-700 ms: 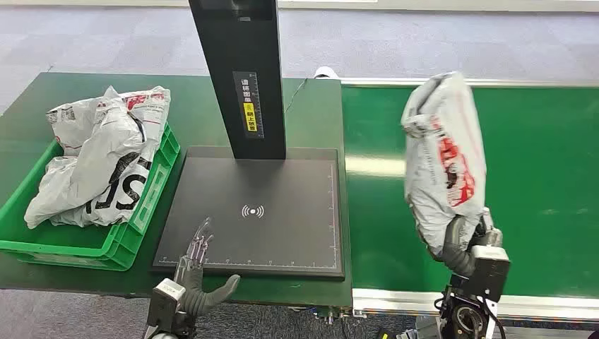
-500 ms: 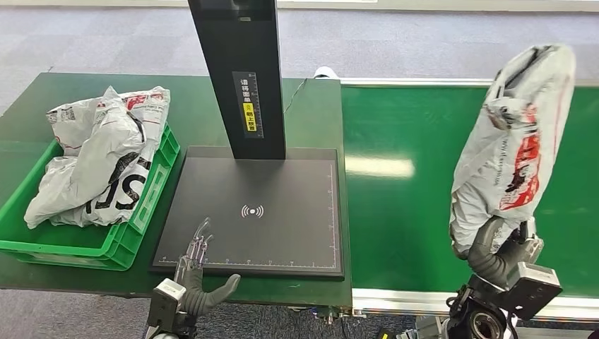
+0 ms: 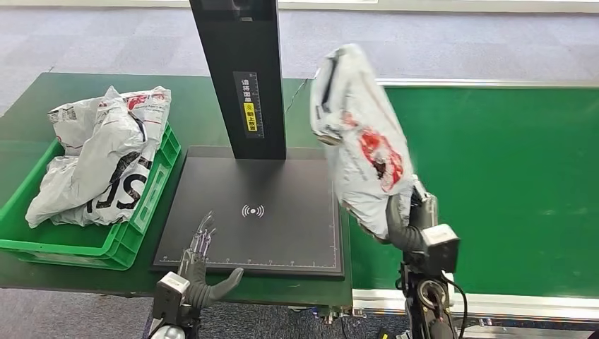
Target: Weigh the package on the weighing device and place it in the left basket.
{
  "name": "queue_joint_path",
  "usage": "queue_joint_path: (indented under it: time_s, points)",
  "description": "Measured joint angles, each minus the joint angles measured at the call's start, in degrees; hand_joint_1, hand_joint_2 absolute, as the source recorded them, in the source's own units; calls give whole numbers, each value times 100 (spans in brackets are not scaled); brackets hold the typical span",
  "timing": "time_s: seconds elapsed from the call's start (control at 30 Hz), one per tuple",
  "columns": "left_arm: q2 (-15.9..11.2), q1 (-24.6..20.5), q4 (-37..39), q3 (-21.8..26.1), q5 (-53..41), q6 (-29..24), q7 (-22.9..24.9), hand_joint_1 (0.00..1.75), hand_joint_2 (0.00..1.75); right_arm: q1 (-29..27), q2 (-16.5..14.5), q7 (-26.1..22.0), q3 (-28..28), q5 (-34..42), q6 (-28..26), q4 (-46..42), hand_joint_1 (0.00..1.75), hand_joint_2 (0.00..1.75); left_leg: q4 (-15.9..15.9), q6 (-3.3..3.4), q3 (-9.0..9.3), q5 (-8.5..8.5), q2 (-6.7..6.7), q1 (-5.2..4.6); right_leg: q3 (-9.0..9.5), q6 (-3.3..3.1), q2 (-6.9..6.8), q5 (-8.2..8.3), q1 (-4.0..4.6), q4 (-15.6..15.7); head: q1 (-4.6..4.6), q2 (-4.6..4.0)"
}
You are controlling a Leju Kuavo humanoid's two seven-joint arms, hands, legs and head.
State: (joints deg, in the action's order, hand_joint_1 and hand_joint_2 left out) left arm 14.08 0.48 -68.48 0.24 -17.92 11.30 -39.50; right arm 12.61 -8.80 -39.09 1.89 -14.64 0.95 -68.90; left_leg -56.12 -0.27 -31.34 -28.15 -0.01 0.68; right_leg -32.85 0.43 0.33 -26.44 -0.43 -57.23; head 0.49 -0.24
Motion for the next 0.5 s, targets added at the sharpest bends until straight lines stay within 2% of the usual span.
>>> queue_joint_path:
  time_s: [0.17,0.33,0.37,0.47,0.5]
  points:
    - [-4,-94,115,-88,-4,-8,-20,0,175,907,77,260,-194,-397,-42,1442,175,175,-1,1,-2,2,0,-1,0,0,-1,3,0,-2,-1,0]
    - [-13,-131,190,-128,4,5,-23,0,175,1718,136,896,-526,-1330,-913,2669,175,175,-2,1,-5,1,-1,0,-7,0,-2,3,0,-2,-1,0]
    - [-13,-141,202,-140,4,13,-21,0,175,1849,143,1033,-602,-1497,-1067,2875,157,175,-2,1,-5,1,-1,0,-7,0,-2,3,0,-2,-1,0]
    - [-13,-183,224,-174,5,45,10,0,175,2130,155,1367,-802,-1888,-1393,3370,27,175,-2,1,-6,1,-1,0,-7,0,-2,3,0,-2,0,0]
    - [-13,-198,228,-181,5,55,23,0,175,2192,157,1425,-853,-1967,-1466,3495,1,175,-2,1,-6,1,-1,0,-7,0,-2,3,0,-2,-1,0]
